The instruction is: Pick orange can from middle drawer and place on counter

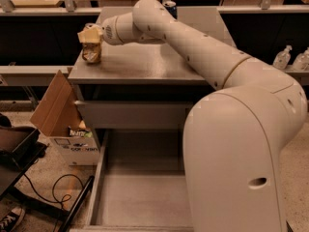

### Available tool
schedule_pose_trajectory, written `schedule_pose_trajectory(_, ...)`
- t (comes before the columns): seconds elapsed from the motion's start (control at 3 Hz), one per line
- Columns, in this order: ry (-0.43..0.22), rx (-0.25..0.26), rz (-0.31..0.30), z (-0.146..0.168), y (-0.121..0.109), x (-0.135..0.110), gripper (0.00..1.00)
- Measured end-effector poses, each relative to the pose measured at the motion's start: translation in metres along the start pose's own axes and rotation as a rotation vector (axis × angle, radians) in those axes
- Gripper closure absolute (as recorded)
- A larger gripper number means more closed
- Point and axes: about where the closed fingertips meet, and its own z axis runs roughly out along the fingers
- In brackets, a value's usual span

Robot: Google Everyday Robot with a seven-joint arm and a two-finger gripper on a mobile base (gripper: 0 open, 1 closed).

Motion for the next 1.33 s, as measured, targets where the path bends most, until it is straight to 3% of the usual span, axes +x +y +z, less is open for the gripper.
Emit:
schedule_pose_trajectory(0.33,0.000,0.000,0.000,0.000,0.000,0.000,0.12)
schedule_pose_trajectory(0.67,0.002,-0.003,0.000,0.002,0.002,0.001,0.00)
schedule_pose_trajectory(1.33,-0.013,-0.029,0.000,-0.008,-0.006,-0.008,0.00)
